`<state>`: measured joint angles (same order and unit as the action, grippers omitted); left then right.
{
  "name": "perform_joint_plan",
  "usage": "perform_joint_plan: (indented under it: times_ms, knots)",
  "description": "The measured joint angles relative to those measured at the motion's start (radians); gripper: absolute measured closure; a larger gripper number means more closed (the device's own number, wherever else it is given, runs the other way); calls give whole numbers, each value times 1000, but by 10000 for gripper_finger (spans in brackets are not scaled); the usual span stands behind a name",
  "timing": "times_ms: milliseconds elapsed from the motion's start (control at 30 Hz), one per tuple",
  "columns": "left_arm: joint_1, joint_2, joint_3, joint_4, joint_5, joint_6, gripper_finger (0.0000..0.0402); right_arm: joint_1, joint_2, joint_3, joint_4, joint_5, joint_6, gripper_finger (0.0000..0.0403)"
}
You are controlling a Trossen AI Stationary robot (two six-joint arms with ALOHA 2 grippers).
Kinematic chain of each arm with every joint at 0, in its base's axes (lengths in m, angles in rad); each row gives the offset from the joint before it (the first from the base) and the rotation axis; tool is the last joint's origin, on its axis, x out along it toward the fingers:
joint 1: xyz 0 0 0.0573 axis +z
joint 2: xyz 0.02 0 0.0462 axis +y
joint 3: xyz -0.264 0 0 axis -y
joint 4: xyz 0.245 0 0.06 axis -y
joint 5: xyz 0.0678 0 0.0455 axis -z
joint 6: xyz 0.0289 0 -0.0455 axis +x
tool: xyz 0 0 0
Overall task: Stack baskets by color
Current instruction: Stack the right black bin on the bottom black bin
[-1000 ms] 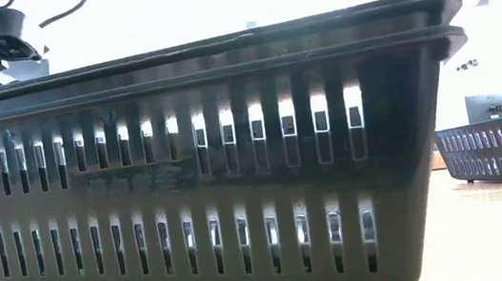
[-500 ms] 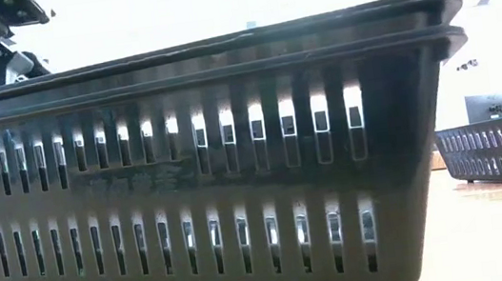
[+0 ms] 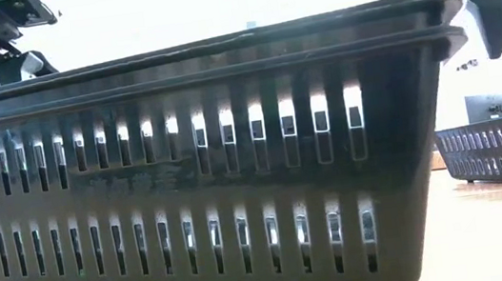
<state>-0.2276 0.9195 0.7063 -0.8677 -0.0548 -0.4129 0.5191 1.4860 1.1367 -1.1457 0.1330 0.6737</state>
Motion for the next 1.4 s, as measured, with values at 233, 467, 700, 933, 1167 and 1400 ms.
perform_joint_plan:
  times_ms: [233, 467, 700, 933, 1167, 1400]
  knots:
    - [0, 0, 0, 0, -13, -3, 245, 47, 0, -126, 84, -48, 0, 258]
    - [0, 0, 0, 0, -13, -3, 245, 59, 0, -200, 166, -63, 4, 258]
    - [0, 0, 0, 0, -17, -3, 245, 59, 0, -283, 219, -63, 35, 258]
    - [0, 0, 0, 1, -17, -3, 245, 59, 0, -360, 279, -89, 102, 279]
    - [0, 0, 0, 2, -40, -3, 245, 59, 0, -378, 336, -121, 138, 378]
    - [0, 0, 0, 3, -65, -3, 245, 59, 0, -318, 344, -68, 193, 398]
